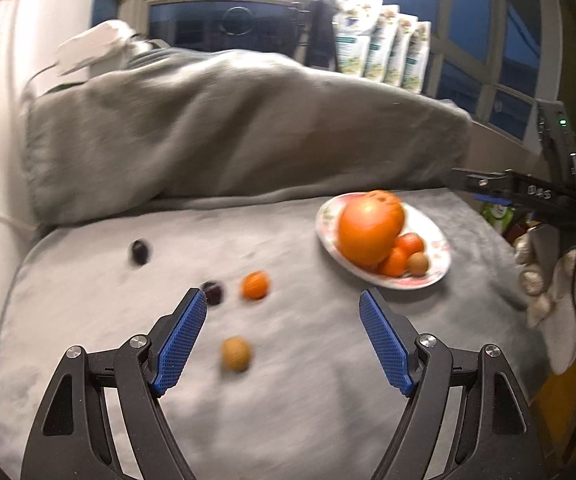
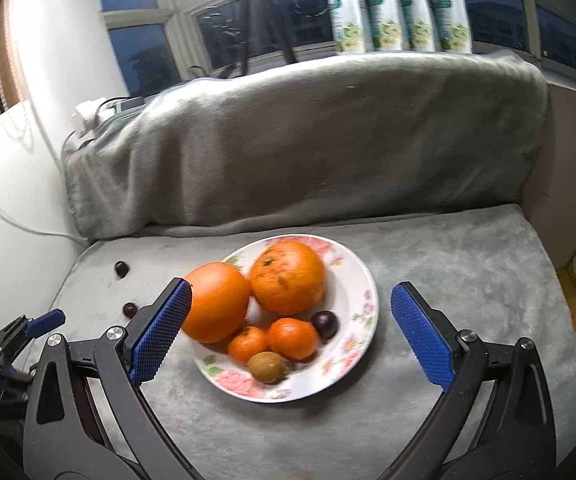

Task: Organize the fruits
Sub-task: 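Withdraw both tools from the plate toward the remaining loose fruits, then grasp a dark plum with the left tool while the right tool grasps a brown fruit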

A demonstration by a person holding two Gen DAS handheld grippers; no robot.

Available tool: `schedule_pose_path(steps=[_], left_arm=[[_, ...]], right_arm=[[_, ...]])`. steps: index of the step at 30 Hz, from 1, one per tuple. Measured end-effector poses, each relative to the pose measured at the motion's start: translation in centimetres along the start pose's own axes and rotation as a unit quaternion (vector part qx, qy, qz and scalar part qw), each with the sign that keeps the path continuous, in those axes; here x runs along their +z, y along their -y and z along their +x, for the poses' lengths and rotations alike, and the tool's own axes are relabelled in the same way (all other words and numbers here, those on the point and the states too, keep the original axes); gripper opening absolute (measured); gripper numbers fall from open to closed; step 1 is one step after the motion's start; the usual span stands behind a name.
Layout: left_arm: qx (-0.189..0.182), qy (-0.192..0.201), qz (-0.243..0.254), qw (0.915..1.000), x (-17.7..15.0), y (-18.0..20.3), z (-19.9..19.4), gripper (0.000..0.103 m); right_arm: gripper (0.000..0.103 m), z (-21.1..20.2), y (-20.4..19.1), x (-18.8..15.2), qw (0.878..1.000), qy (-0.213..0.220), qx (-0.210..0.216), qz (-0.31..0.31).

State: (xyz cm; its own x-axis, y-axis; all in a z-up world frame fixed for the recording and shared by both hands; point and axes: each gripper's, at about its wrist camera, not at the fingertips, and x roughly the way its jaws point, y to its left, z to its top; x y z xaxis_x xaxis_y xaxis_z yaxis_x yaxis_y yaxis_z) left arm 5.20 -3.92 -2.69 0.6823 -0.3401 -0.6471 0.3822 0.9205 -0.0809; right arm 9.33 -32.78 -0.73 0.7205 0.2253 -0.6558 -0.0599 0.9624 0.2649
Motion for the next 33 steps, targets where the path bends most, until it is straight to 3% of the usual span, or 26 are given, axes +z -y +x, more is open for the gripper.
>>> schedule_pose_path(steps=[9, 21, 23, 25, 33], left_arm=[[0.014, -0.015, -0.033, 0.9992, -2.6, -3.6, -1.1, 0.079], [-0.004, -0.028, -0.053, 0.9982, -3.2, -5.7, -0.3, 0.059], [-0.003, -0.027, -0.055, 0.9981, -2.9, -6.3, -0.2, 0.055], [-0.004, -0.028, -0.058, 0.9979, -2.6, -7.0, 0.1, 0.051], [-0.027, -0.038, -0.064, 0.9969, -1.0, -8.8, 1.9, 0.038]], right_arm=[[0.102, 0.1, -4.3, 0.0, 0.998, -0.005, 0.053, -0.045], [0.096, 2.4, -11.0, -0.2, 0.987, -0.036, 0.113, -0.107], [0.09, 3.0, -11.9, -0.6, 0.985, -0.044, 0.122, -0.115], [0.078, 3.8, -12.7, -1.1, 0.982, -0.058, 0.13, -0.123], [0.057, 6.9, -15.1, -3.3, 0.971, -0.104, 0.144, -0.157]])
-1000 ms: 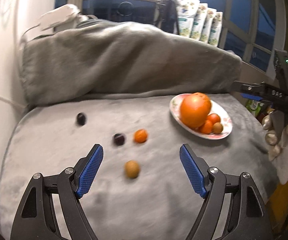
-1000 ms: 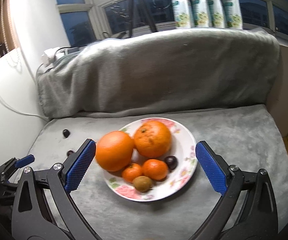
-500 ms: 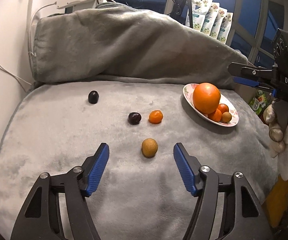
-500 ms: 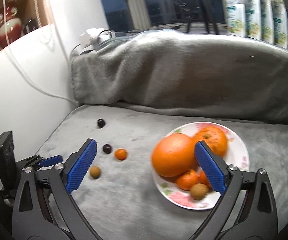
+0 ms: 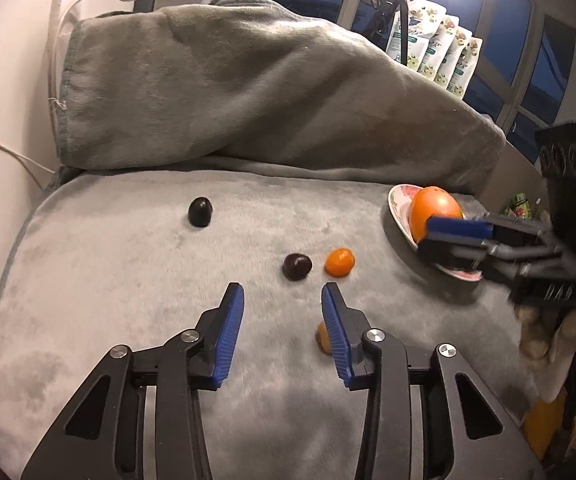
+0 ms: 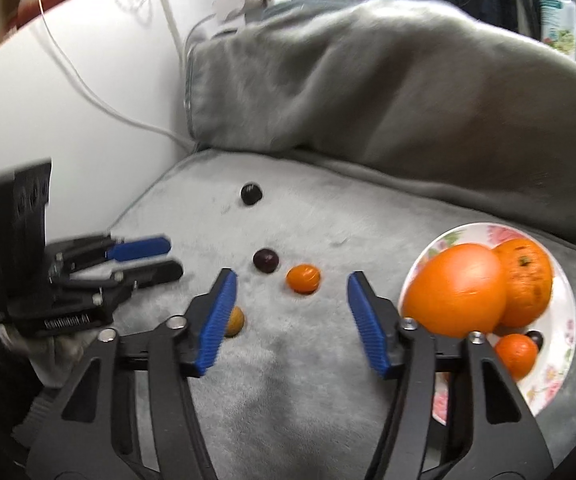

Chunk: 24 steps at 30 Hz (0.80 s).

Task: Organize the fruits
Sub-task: 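Grasp a dark plum with the left tool while the right tool grasps a brown fruit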

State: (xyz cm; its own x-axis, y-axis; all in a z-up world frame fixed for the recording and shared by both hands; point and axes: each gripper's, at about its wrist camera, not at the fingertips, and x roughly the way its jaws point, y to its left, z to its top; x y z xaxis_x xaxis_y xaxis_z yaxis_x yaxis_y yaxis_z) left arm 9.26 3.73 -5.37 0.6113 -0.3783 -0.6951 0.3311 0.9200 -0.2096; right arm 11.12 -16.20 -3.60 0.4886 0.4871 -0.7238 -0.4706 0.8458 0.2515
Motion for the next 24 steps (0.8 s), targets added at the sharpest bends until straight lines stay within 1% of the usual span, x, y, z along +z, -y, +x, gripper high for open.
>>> schedule_pose_path(steps=[6, 9, 13, 16, 21, 24], left_arm=[[-0.014, -0.013, 0.001, 0.9998, 0.8, -0.4, 1.3, 0.034], [-0.024, -0.023, 0.005, 0.9994, 1.2, -0.3, 2.2, 0.032], [-0.042, -0.037, 0.007, 0.9984, 1.8, 0.1, 3.6, 0.029], [-0.046, -0.048, 0.011, 0.9977, 2.0, 0.3, 4.8, 0.029], [-0.056, -0.064, 0.001, 0.9964, 2.1, 0.1, 6.3, 0.027], [-0.058, -0.069, -0.001, 0.9959, 2.1, -0.2, 6.7, 0.027]], right_arm=[[0.054, 1.8, -0.2, -0.8, 0.999, -0.022, 0.024, 0.007], [0.051, 2.4, -0.7, -1.4, 0.999, -0.033, 0.034, 0.001], [0.05, 3.0, -1.8, -2.2, 0.998, -0.044, 0.046, -0.009], [0.047, 3.6, -2.5, -2.6, 0.997, -0.05, 0.051, -0.018], [0.046, 4.5, -3.3, -2.7, 0.997, -0.056, 0.055, -0.026], [0.043, 4.9, -3.5, -2.7, 0.996, -0.059, 0.056, -0.03]])
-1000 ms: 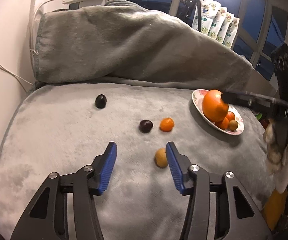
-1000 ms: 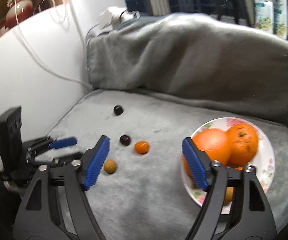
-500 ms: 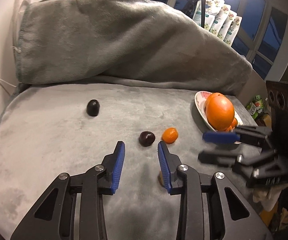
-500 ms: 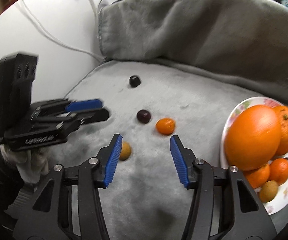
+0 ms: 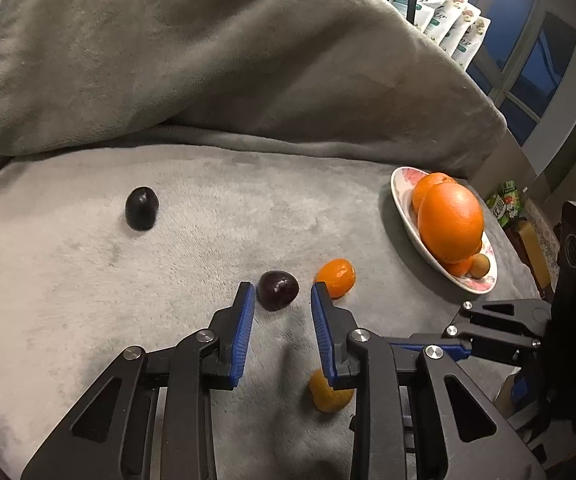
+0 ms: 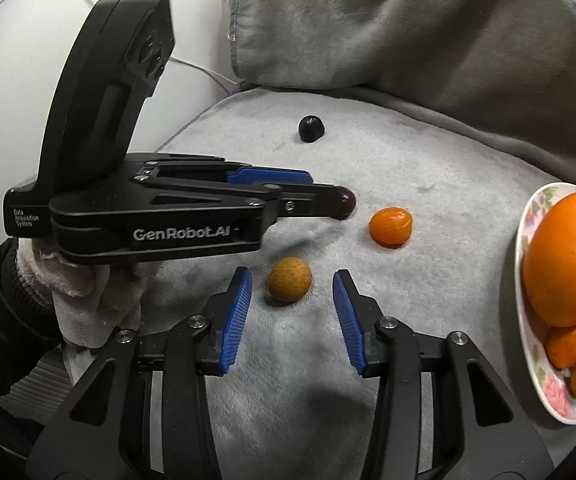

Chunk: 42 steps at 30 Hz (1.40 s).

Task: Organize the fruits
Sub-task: 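Grasp a dark plum with the left tool while the right tool grasps a brown fruit, then carry the plum and the brown fruit over the plate with both tools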

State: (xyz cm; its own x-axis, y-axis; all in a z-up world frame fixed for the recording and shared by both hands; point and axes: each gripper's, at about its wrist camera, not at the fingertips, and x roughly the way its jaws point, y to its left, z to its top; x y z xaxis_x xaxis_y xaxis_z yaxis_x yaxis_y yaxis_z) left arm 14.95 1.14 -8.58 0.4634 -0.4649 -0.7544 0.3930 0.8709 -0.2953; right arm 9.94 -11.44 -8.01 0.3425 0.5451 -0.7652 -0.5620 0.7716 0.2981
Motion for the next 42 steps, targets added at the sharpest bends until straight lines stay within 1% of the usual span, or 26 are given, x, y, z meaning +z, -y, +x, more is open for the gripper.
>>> schedule_pose_path(steps=[12, 14, 15, 20, 22, 25, 29, 36, 42], left_arm=[[-0.012, -0.026, -0.002, 0.9996, 0.4, -0.3, 1.8, 0.027], [-0.014, -0.028, -0.006, 0.9995, 0.4, -0.6, 1.9, 0.027], [-0.014, -0.028, -0.008, 0.9995, 0.5, -0.7, 1.9, 0.024], [-0.021, -0.027, -0.016, 0.9993, 0.6, -1.3, 1.9, 0.022], [-0.022, -0.026, -0.019, 0.9992, 0.6, -1.4, 1.8, 0.022], [-0.02, -0.024, -0.019, 0.9993, 0.5, -1.3, 1.6, 0.022], [-0.02, -0.019, -0.023, 0.9994, 0.5, -1.2, 1.2, 0.022], [-0.019, -0.001, -0.018, 0.9996, 0.4, -0.1, -0.4, 0.022], [-0.026, 0.021, -0.012, 0.9994, 0.3, 1.3, -1.9, 0.022]], right_arm=[[0.041, 1.0, 0.3, 0.3, 1.0, -0.007, 0.003, 0.002], [0.038, 0.8, 0.3, 0.1, 1.0, -0.009, 0.004, 0.002], [0.036, 0.8, 0.4, 0.1, 1.0, -0.011, 0.004, 0.002], [0.034, 1.1, 0.2, 0.1, 1.0, -0.014, 0.005, -0.001], [0.028, 1.2, 0.1, 0.0, 1.0, -0.016, 0.005, -0.004], [0.028, 1.7, -0.1, 0.1, 1.0, -0.017, 0.004, -0.007], [0.028, 1.4, 0.0, 0.1, 1.0, -0.013, 0.003, -0.004], [0.028, -0.3, 0.0, 0.0, 1.0, 0.003, -0.001, -0.003], [0.028, -2.3, 0.3, -0.7, 1.0, 0.017, -0.016, -0.007]])
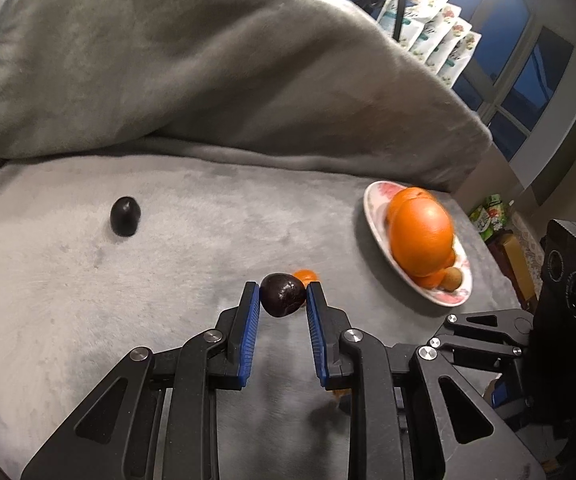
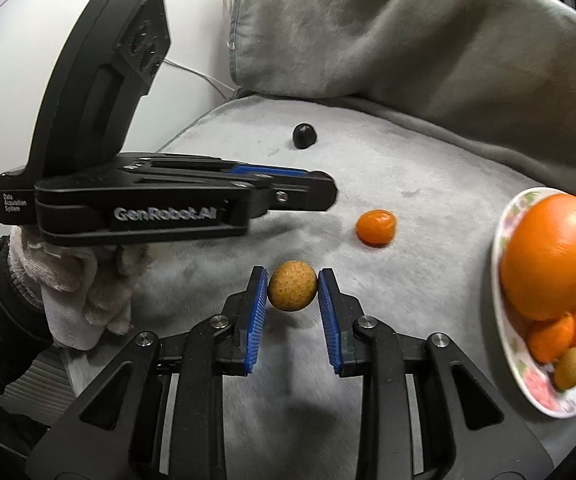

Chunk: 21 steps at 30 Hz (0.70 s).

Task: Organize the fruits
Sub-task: 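Carry the plum and the brown fruit over the plate with both tools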

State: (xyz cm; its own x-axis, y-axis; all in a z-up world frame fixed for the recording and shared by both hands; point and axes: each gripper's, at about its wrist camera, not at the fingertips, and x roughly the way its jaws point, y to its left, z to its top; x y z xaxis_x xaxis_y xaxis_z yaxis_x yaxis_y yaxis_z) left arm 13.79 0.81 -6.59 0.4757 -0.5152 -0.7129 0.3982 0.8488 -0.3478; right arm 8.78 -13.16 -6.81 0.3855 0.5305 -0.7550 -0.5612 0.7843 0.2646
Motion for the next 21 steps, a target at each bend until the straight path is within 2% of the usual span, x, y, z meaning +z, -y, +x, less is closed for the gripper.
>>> schedule_pose_path(steps=[11, 21], left_arm=[[-0.014, 0.029, 0.022, 0.9992, 0.1, 3.5, -1.7, 0.022], [-0.036, 0.037, 0.044, 0.9977, 0.6, 7.0, -1.5, 0.022]], right_arm=[[0.027, -4.8, 2.8, -1.3, 0.998, 0.036, -0.03, 0.032], [0.027, -8.8, 5.8, -2.4, 0.994, 0.067, -0.063, 0.062]])
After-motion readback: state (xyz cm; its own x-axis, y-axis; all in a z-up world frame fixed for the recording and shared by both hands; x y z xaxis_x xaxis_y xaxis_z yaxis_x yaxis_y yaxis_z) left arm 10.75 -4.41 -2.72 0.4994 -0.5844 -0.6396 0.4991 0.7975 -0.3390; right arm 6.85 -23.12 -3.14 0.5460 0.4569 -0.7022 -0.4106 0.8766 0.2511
